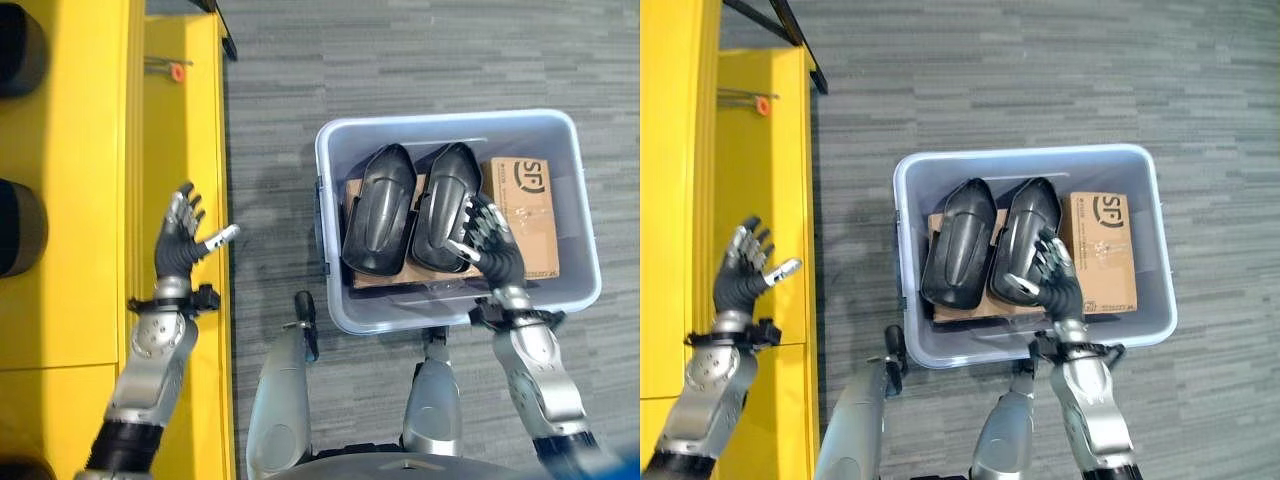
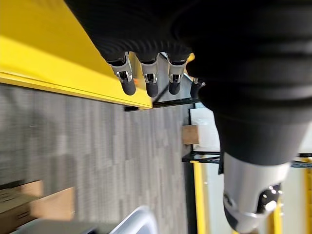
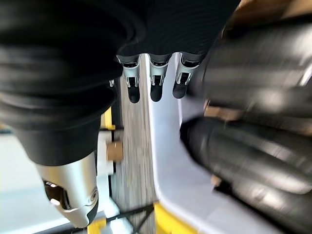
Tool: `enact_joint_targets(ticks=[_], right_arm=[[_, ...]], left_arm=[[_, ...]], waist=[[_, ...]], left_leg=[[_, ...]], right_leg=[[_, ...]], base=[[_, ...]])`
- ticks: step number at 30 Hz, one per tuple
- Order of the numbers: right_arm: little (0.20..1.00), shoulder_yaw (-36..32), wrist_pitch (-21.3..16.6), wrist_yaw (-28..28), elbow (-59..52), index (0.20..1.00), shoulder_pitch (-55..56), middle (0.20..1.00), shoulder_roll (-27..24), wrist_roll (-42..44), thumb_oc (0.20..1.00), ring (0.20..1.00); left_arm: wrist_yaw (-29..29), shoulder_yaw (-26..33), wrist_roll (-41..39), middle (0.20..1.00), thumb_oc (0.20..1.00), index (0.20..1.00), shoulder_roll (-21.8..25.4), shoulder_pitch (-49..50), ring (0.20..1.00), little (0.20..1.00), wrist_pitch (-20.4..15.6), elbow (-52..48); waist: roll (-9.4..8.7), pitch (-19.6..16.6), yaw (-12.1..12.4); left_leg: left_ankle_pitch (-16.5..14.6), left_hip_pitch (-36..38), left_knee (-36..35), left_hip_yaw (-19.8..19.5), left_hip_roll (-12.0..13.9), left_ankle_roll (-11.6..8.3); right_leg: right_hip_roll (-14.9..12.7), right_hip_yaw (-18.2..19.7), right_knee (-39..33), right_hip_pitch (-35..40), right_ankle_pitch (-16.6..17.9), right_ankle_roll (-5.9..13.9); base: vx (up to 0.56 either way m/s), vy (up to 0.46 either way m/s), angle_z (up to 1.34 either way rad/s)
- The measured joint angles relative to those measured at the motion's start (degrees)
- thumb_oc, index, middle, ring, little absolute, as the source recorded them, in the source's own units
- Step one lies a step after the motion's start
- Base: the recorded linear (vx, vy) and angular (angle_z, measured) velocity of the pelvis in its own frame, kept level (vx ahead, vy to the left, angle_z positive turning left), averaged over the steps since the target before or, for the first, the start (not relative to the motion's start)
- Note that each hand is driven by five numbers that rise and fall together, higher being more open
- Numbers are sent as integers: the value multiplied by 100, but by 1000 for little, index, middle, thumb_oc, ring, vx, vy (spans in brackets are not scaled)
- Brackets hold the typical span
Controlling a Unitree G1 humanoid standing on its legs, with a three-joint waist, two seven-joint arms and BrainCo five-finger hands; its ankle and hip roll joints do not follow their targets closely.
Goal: Move parts from the plastic box to the shelf.
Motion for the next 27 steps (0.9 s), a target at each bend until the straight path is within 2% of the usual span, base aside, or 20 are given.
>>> enact_joint_targets(ticks=[1, 2, 3, 4, 5, 7, 8, 9, 12, 15, 18, 27], right_arm=[[1000, 0, -37, -138, 15, 1000, -52, 1000, -119, 0, 1000, 1000], [1000, 69, -34, -223, 90, 1000, -80, 1000, -72, 51, 1000, 1000], [1000, 163, -40, -318, 156, 1000, -162, 1000, -49, 175, 1000, 1000], [1000, 334, -41, -476, 291, 1000, -398, 1000, 2, 239, 1000, 1000], [1000, 435, -37, -633, 353, 1000, -636, 1000, 8, 264, 1000, 1000], [1000, 399, -39, -862, 352, 1000, -763, 1000, -23, 145, 1000, 1000], [1000, 298, -39, -1038, 353, 1000, -734, 1000, -32, 48, 1000, 1000], [1000, 35, -41, -1344, 354, 1000, -656, 1000, -121, -267, 1000, 1000], [1000, -235, -45, -1659, 357, 1000, -623, 1000, -236, -526, 1000, 1000], [1000, -224, -105, -1959, 415, 1000, -532, 1000, -228, -754, 1000, 1000], [1000, -234, -105, -2094, 519, 1000, -422, 1000, -227, -757, 1000, 1000], [1000, -211, -166, -2255, 655, 1000, -553, 1000, -213, -751, 1000, 1000]], left_arm=[[108, -82, 134, 1000, 1000, 1000, -202, -115, 1000, 1000, -33, -168], [230, -196, 201, 1000, 1000, 1000, -239, -283, 1000, 1000, -37, -273], [337, -303, 202, 1000, 1000, 1000, -320, -440, 1000, 1000, -40, -369], [480, -393, 200, 1000, 1000, 1000, -390, -619, 1000, 1000, -53, -501], [571, -462, 201, 1000, 1000, 1000, -380, -797, 1000, 1000, -70, -682], [695, -453, 202, 1000, 1000, 1000, -383, -709, 1000, 1000, -216, -945], [746, -460, 202, 1000, 1000, 1000, -391, -585, 1000, 1000, -241, -970], [861, -464, 201, 1000, 1000, 1000, -389, -422, 1000, 1000, -253, -964], [981, -463, 202, 1000, 1000, 1000, -397, -259, 1000, 1000, -263, -963], [1138, -464, 206, 1000, 1000, 1000, -427, -197, 1000, 1000, -304, -964], [1219, -465, 207, 1000, 1000, 1000, -543, -185, 1000, 1000, -314, -963], [1238, -501, 219, 1000, 1000, 1000, -607, -199, 1000, 1000, -332, -964]], waist=[[5, 18, 52], [57, 51, -13], [81, 65, -23], [94, 77, -64], [98, 107, -118], [123, 135, -123], [126, 136, -140], [133, 139, -190], [136, 137, -256], [188, 144, -262], [255, 180, -255], [266, 186, -217]], left_leg=[[31, 40, -124, 23, -104, 51], [99, 123, -305, 3, -106, 34], [174, 211, -451, 4, -72, 44], [227, 214, -548, 14, -47, -25], [280, 108, -522, 23, -51, -110], [372, 42, -585, 63, 126, -260], [429, 50, -629, 69, 240, -348], [485, 54, -648, 51, 359, -434], [588, 83, -721, 34, 399, -511], [633, 10, -818, 41, 405, -567], [659, -42, -819, 11, 391, -551], [694, -54, -872, 13, 339, -529]], right_leg=[[239, -153, -225, 157, -165, 124], [257, -156, -218, 186, -182, 151], [247, -120, -15, 21, -327, 327], [253, -4, -174, -74, -482, 337], [271, -29, -227, -138, -495, 349], [436, -30, -220, -267, -600, 496], [525, -28, -220, -301, -609, 486], [649, -28, -220, -313, -686, 392], [681, -21, -221, -311, -790, 375], [679, 6, -187, -434, -799, 363], [678, -3, -187, -455, -795, 366], [643, -40, -196, -490, -796, 367]], base=[[9, 45, 14], [-13, -7, 16], [-23, -41, -4], [-34, -58, -8], [-25, -46, -10], [-7, -28, -19], [-1, -21, -27], [-13, -12, -15], [-13, -5, -2], [-11, -2, -2], [-23, -10, 7], [-1, -1, 0]])
